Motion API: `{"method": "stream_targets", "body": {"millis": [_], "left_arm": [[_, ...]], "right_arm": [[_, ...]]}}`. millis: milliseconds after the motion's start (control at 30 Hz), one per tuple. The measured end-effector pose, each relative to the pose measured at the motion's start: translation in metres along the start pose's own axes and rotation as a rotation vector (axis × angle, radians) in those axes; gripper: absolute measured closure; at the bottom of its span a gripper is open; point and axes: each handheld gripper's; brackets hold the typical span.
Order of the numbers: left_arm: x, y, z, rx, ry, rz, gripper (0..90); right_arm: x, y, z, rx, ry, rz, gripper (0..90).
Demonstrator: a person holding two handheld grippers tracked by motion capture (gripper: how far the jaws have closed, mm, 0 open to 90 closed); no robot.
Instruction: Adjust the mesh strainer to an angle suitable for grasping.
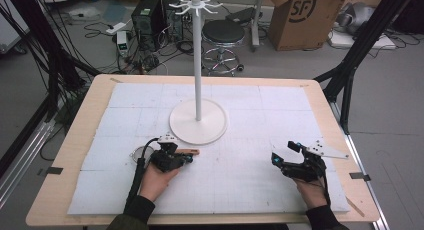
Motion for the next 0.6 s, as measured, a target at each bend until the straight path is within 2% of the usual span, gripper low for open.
{"method": "stream_targets", "body": {"millis": [100, 167, 267, 300, 333, 367, 400, 433, 467, 500, 533, 600], "left_arm": [[-0.001, 0.0, -0.002, 0.009, -0.008, 0.003, 90.0], [0.002, 0.0, -0.002, 0.008, -0.018, 0.02, 90.0], [0.014, -0.001, -0.005, -0.019, -0.049, 0.04, 90.0], [0.027, 0.004, -0.01, -0.014, -0.083, 0.032, 90.0], [0.034, 0.01, -0.013, 0.011, -0.107, 0.033, 90.0], [0.034, 0.01, -0.013, 0.011, -0.107, 0.033, 90.0], [0.041, 0.017, -0.016, 0.023, -0.111, 0.022, 90.0], [0.046, 0.021, -0.018, 0.019, -0.109, -0.014, 90.0], [0.055, 0.028, -0.021, 0.034, -0.115, -0.022, 90.0], [0.055, 0.028, -0.021, 0.034, -0.115, -0.022, 90.0], [0.059, 0.033, -0.022, 0.036, -0.108, -0.044, 90.0], [0.06, 0.036, -0.023, 0.037, -0.095, -0.057, 90.0]], "right_arm": [[0.0, 0.0, 0.0, 0.004, 0.0, 0.001, 12.1], [0.001, 0.001, 0.0, 0.007, 0.0, 0.003, 12.1], [0.002, 0.001, 0.001, 0.012, -0.003, 0.008, 12.0], [0.002, 0.001, 0.001, 0.012, 0.0, 0.011, 12.1], [0.002, 0.001, 0.001, 0.01, 0.004, 0.012, 12.0], [0.001, 0.001, 0.001, 0.015, 0.009, 0.013, 12.0], [0.001, 0.001, 0.001, 0.018, 0.009, 0.013, 12.0], [0.001, 0.002, 0.001, 0.021, 0.01, 0.012, 12.1], [0.001, 0.002, 0.001, 0.023, 0.01, 0.013, 12.0], [0.001, 0.002, 0.001, 0.023, 0.01, 0.013, 12.0], [0.001, 0.002, 0.001, 0.023, 0.01, 0.015, 12.0], [0.0, 0.002, 0.001, 0.019, 0.013, 0.017, 12.0]]}}
Point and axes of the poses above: each handheld gripper's, and its own axes: x roughly backward along the jaws, z roughly out of its underside, y roughly to its left, and after that the axes turned 12 degrees about x, right-handed
